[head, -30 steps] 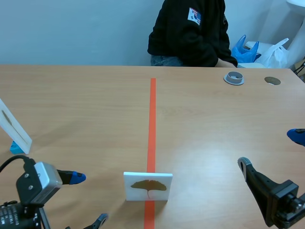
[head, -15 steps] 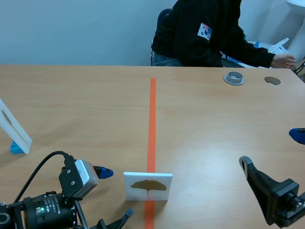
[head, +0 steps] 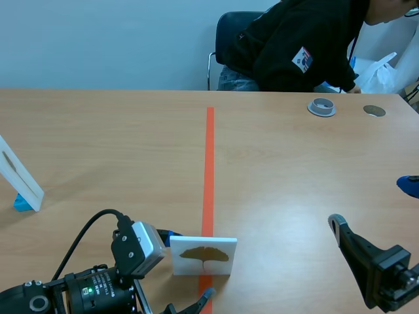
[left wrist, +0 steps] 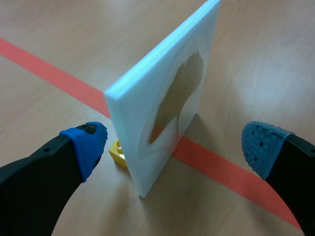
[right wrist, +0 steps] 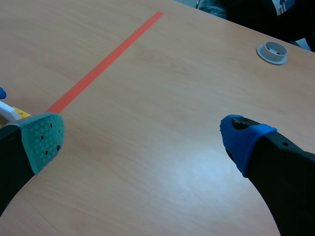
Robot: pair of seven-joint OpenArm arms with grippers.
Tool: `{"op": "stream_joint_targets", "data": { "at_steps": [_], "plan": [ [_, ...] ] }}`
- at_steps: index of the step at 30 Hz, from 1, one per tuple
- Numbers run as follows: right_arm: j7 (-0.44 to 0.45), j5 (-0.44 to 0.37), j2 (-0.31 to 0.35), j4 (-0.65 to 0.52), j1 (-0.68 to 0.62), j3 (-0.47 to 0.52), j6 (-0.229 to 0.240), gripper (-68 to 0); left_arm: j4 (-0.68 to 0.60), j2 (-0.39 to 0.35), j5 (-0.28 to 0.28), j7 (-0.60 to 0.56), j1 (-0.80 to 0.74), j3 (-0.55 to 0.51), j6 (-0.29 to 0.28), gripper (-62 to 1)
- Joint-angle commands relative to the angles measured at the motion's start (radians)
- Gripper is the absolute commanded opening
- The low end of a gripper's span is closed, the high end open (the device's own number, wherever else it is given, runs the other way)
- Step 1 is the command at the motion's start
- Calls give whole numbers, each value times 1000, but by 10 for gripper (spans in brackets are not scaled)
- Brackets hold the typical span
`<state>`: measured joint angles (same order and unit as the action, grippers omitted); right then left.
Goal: Sort the leaf by its shape. The table is split by an orange tape line. A compound leaf with several leaflets goes to the left side, a simple leaf with one blade goes to the right side. Return to the home posture when a red brick is placed on the table.
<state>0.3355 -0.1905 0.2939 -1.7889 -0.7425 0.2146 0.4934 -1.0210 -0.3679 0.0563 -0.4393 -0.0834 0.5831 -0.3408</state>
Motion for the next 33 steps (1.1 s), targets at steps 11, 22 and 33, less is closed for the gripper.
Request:
{"op": "stream_joint_targets", "data": {
  "at_steps": [11, 22, 33],
  "plan": [
    [18, -11, 11, -1, 14, 16, -4, 4, -18, 19, -6, -13, 4, 13, 18, -214],
    [18, -11, 11, -1, 14, 16, -3, 4, -19, 18, -6, -13, 3, 13, 43, -563],
    [18, -11, 11, -1, 14, 16, -3, 4, -155, 12, -11, -13, -93, -64, 40, -578]
  ]
}}
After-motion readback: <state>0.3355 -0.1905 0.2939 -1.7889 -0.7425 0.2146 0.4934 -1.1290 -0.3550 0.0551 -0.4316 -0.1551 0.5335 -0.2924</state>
